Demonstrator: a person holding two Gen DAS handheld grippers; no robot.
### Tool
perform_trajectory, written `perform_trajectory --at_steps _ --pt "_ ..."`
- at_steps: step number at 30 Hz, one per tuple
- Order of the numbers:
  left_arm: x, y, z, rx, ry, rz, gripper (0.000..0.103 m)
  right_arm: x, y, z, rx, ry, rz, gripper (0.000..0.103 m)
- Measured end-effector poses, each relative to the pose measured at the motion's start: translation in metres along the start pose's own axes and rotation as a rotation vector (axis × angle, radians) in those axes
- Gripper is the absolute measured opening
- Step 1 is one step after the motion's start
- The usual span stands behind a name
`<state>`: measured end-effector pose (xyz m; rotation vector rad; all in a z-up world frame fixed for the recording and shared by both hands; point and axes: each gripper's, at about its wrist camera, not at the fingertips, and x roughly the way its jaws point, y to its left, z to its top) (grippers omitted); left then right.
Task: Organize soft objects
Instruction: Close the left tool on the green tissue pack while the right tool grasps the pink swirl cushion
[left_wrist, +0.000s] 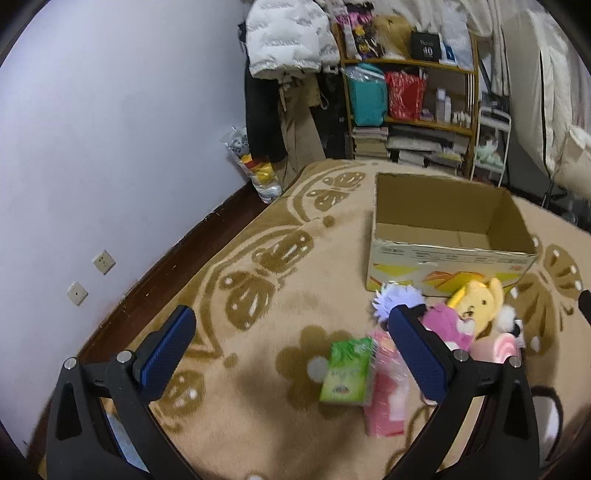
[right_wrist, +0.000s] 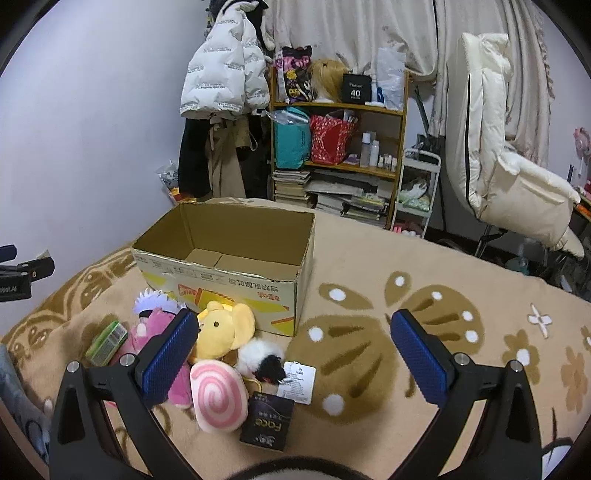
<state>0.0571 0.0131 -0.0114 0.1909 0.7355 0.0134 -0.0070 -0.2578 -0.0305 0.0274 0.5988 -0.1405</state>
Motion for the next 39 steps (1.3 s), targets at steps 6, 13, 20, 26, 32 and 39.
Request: perform_trajectory --at_steps 6,13,20,26,32,39 --pt "0.037 0.008 0.014 0.024 0.071 0.021 0.103 0.029 0.002 0.006 0.026 0.051 0.027 0.103" --pt "0.062 0.001 0.014 0.051 0.149 -0.004 0.103 0.062 0.001 0.002 0.084 0.132 0.077 0.103" --pt "0.078 -0.028 0.008 0.174 0.194 -0.016 0.103 0.075 0.011 -0.005 0.064 0.175 0.103 0.103" --pt "0.093 -0.043 -0.004 0.230 0.250 -0.003 0.103 0.081 0.025 -0.018 0.047 0.223 0.132 0.103" --pt "0.106 -0.057 -0.018 0.275 0.317 -0.008 0.103 0.087 0.038 -0.031 -0.002 0.276 0.141 0.103" --pt "0.121 -0.059 -0.031 0.243 0.411 -0.044 0.103 0.093 0.047 -0.050 -0.040 0.356 0.133 0.103"
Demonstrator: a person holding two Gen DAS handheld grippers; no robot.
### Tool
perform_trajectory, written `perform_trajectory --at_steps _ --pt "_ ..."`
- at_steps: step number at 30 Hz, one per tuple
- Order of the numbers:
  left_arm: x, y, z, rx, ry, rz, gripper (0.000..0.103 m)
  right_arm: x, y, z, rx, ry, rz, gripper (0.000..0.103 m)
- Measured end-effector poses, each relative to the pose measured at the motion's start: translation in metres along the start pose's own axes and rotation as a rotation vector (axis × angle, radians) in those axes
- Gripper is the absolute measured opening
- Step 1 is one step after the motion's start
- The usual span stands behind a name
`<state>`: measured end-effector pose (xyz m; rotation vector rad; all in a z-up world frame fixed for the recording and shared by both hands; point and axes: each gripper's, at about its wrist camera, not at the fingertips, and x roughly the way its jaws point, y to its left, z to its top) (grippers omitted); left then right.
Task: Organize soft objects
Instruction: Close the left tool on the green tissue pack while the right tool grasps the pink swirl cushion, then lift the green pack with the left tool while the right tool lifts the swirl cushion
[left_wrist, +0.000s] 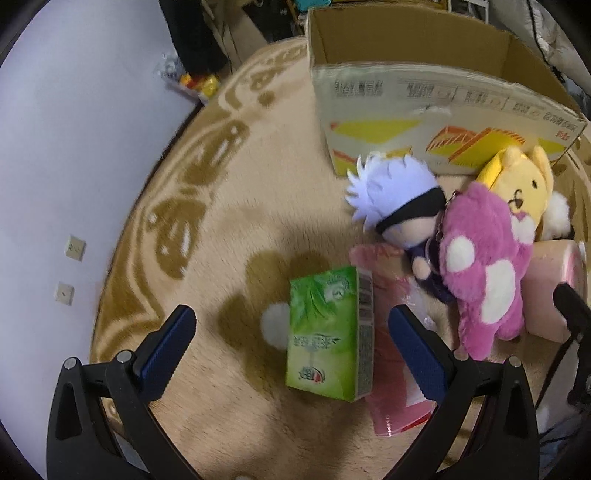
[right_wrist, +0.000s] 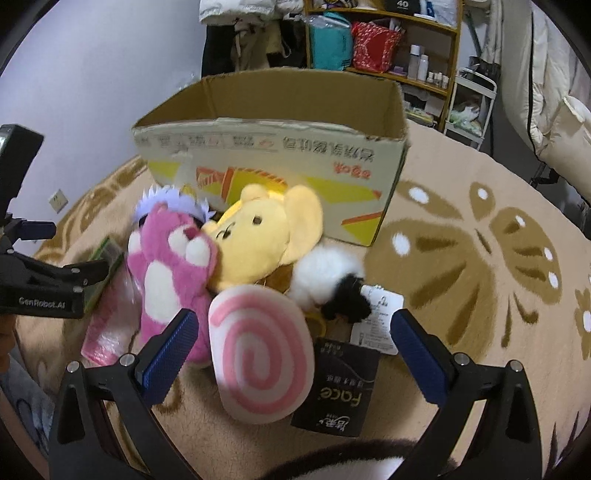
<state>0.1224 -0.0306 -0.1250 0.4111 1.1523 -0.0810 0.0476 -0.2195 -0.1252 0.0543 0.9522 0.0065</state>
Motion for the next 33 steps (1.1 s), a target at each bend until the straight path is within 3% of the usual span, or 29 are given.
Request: perform_trajectory --at_steps 3,5,7,10,12,15,16,19,33 --pt "0.013 0.001 -0.001 -0.030 0.051 -0.019 0.103 0.001 0.002 0.000 -0.007 0.002 -0.011 0.103" --pt "0.020 0.002 -0.002 -0.039 0.081 -0.032 0.103 0.005 0.003 0.000 -0.010 0.029 -0.011 0.091" --pt "0.026 0.002 -0.004 -0.040 0.125 -0.056 0.103 0.009 0.002 -0.001 0.000 0.056 0.001 0.089" --pt "0.027 0.001 -0.005 -0.039 0.124 -0.061 0.103 0.008 0.001 -0.001 0.003 0.055 0.013 0.082" --pt "0.029 0.001 -0.005 -0.044 0.129 -0.072 0.098 0.006 0.002 0.000 -0.002 0.049 0.019 0.076" --pt "0.031 0.003 -0.003 -0.061 0.138 -0.126 0.081 0.005 0.002 0.001 0.000 0.050 0.054 0.059" --pt "0.032 0.005 -0.002 -0.066 0.138 -0.145 0.071 0.005 0.003 0.001 0.000 0.051 0.062 0.054" --pt "0.031 0.007 -0.001 -0.086 0.132 -0.209 0.052 0.003 0.005 0.003 -0.004 0.046 0.067 0.053" --pt "0.017 0.010 -0.005 -0.118 0.074 -0.175 0.049 -0.014 -0.005 0.007 0.030 -0.021 0.072 0.051"
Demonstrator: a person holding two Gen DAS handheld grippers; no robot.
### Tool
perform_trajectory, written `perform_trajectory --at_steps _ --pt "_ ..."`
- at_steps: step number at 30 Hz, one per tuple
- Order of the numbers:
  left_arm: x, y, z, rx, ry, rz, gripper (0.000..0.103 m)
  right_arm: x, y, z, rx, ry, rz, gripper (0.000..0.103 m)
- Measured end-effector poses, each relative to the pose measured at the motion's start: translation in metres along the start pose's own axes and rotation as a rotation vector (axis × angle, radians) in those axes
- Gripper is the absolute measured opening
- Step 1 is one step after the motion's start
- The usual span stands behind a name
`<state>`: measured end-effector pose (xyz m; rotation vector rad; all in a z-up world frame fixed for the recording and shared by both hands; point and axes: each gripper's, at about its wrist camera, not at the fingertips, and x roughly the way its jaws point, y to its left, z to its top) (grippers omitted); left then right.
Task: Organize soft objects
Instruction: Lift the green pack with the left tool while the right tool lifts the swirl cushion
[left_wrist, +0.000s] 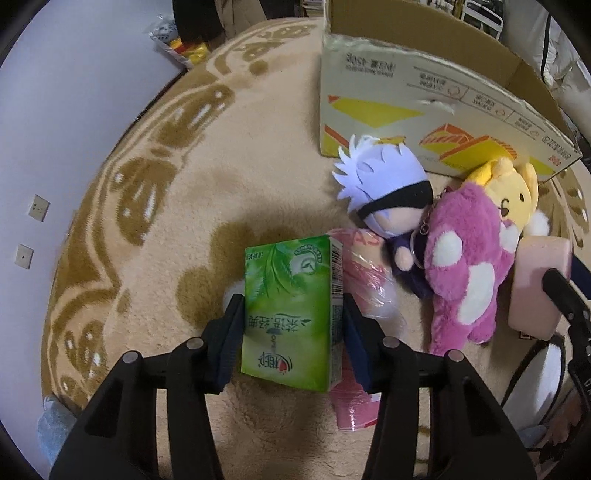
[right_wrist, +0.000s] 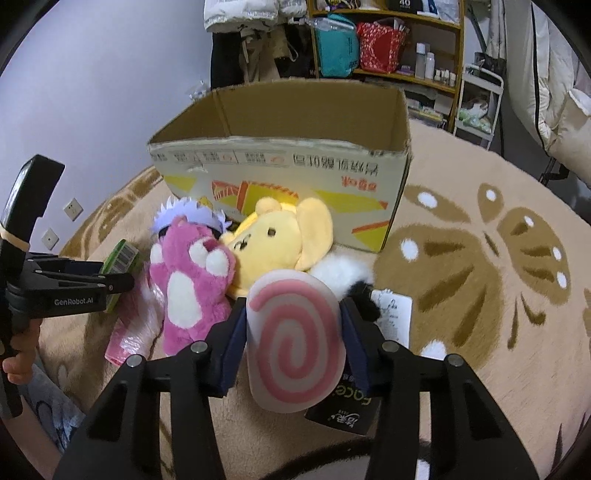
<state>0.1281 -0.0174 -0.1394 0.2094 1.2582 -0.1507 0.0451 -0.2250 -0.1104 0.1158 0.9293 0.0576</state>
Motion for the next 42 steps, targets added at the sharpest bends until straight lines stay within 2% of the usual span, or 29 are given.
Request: perform_trajectory --at_steps 3,6,8,11,16,26,34,42 --pt "-0.008 0.001 -0.002 -0.018 -0.034 0.012 0.049 -0.004 -0.001 0.003 -0.002 -0.019 0.002 0.050" --pt "-0.024 0.000 -0.006 -0.019 -0.108 0.129 0.049 -0.007 -0.003 0.004 0.005 -0.031 0.000 0.049" --pt "-0.031 -0.001 -0.006 -0.011 -0.146 0.160 0.049 -0.009 -0.003 0.006 0.010 -0.041 0.006 0.048" --pt "-0.045 -0.004 -0.008 -0.010 -0.202 0.153 0.049 -0.015 -0.003 0.009 0.007 -0.068 0.008 0.046" --pt "-0.069 -0.011 -0.007 0.027 -0.310 0.190 0.049 -0.030 -0.011 0.020 0.049 -0.125 0.039 0.046" --pt "-0.129 -0.002 0.011 0.001 -0.515 0.175 0.049 -0.057 -0.015 0.047 0.049 -0.247 0.044 0.046" --pt "-0.166 0.011 0.048 -0.031 -0.618 0.178 0.049 -0.060 -0.013 0.070 0.005 -0.289 0.012 0.046" --pt "-0.178 0.002 0.080 0.033 -0.686 0.188 0.049 -0.046 -0.026 0.100 0.001 -0.297 -0.011 0.046"
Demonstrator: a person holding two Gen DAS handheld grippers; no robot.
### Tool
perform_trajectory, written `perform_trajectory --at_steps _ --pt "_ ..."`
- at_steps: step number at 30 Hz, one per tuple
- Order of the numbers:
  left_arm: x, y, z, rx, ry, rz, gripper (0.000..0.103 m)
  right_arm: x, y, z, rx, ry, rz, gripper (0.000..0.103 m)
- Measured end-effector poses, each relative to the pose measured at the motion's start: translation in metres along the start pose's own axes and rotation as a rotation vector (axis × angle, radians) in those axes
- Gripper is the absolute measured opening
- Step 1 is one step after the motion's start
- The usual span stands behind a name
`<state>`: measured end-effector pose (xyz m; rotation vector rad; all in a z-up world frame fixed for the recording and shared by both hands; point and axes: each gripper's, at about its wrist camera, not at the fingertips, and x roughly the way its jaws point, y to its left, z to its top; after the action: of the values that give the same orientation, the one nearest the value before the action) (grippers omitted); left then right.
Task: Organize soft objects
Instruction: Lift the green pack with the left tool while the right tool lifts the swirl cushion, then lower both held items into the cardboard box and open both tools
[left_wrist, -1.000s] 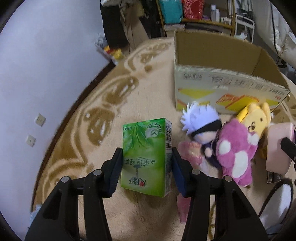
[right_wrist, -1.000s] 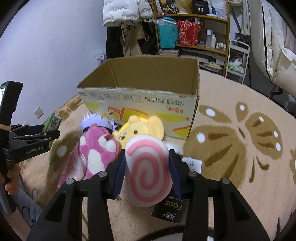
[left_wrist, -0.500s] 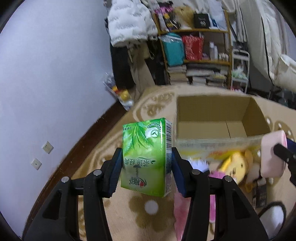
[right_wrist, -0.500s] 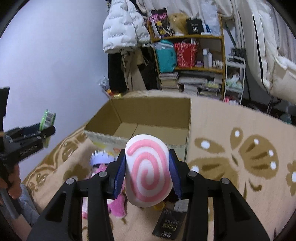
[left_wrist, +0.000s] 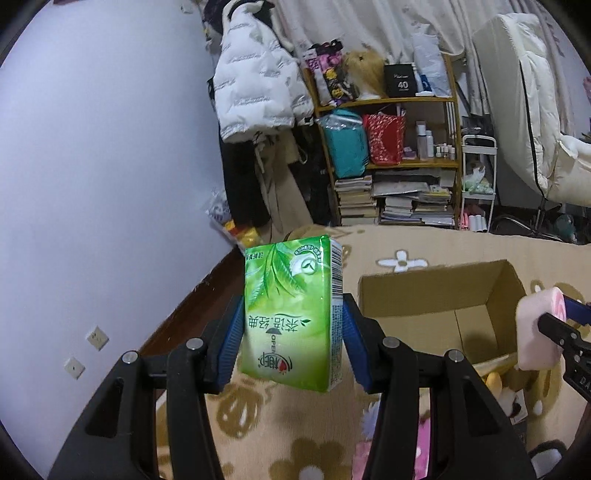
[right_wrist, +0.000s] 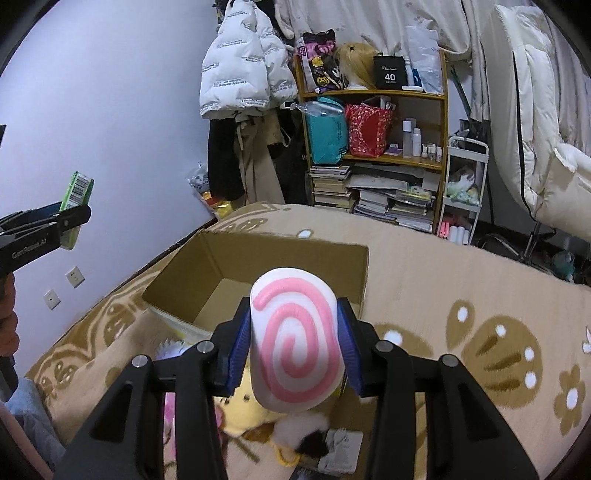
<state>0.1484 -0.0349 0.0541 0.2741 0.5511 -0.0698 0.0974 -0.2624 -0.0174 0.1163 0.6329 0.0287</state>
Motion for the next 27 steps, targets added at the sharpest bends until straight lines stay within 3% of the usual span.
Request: perform_trajectory --at_steps 11,17,27 --pt "0.041 -0.039 0.010 0.056 0.003 -0.080 0.050 0.042 -0.001 0.024 -0.032 0.024 -0.010 0.046" --pt "0.065 -0.059 0.001 0.013 0.041 -0.192 0.050 0.059 -0.003 0.017 -0.012 0.067 -0.014 0.047" --pt "0.089 -0.089 -0.019 0.062 0.097 -0.253 0.053 0.073 -0.007 0.003 -0.002 0.128 -0.025 0.049"
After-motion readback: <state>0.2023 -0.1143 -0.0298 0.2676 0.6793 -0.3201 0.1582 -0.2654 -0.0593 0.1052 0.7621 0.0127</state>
